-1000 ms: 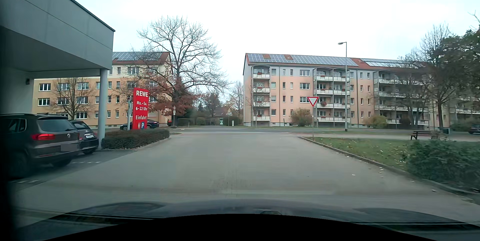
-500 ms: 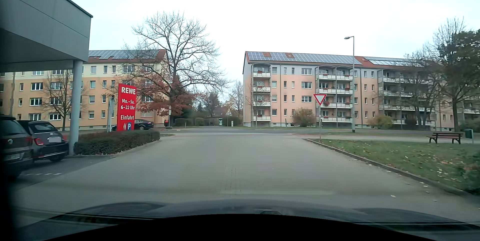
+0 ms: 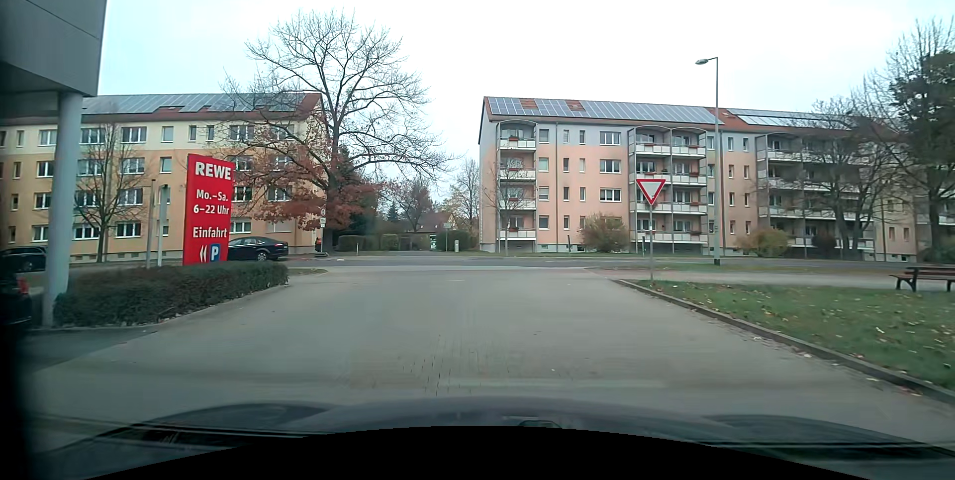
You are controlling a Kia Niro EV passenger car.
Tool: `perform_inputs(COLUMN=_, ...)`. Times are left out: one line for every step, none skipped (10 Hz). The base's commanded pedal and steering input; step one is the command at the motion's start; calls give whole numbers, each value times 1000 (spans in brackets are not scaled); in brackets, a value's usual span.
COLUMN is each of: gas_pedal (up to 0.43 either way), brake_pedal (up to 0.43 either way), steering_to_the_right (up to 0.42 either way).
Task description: Follow the waypoints while adhering to traffic rules and regulations
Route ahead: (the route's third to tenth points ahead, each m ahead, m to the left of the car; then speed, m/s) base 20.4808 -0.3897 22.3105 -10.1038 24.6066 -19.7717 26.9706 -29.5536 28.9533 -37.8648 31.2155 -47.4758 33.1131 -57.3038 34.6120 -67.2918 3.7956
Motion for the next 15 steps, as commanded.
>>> perform_inputs(gas_pedal=98, brake_pedal=0, steering_to_the_right=22)
perform_inputs(gas_pedal=87, brake_pedal=0, steering_to_the_right=22)
perform_inputs(gas_pedal=79, brake_pedal=0, steering_to_the_right=21)
perform_inputs(gas_pedal=67, brake_pedal=0, steering_to_the_right=19)
perform_inputs(gas_pedal=59, brake_pedal=0, steering_to_the_right=18)
perform_inputs(gas_pedal=39, brake_pedal=0, steering_to_the_right=17)
perform_inputs(gas_pedal=20, brake_pedal=0, steering_to_the_right=16)
perform_inputs(gas_pedal=20, brake_pedal=0, steering_to_the_right=14)
perform_inputs(gas_pedal=0, brake_pedal=0, steering_to_the_right=8)
perform_inputs(gas_pedal=0, brake_pedal=0, steering_to_the_right=0)
perform_inputs(gas_pedal=0, brake_pedal=0, steering_to_the_right=-6)
perform_inputs(gas_pedal=0, brake_pedal=0, steering_to_the_right=-9)
perform_inputs(gas_pedal=0, brake_pedal=0, steering_to_the_right=-14)
perform_inputs(gas_pedal=0, brake_pedal=0, steering_to_the_right=-18)
perform_inputs(gas_pedal=0, brake_pedal=0, steering_to_the_right=-20)
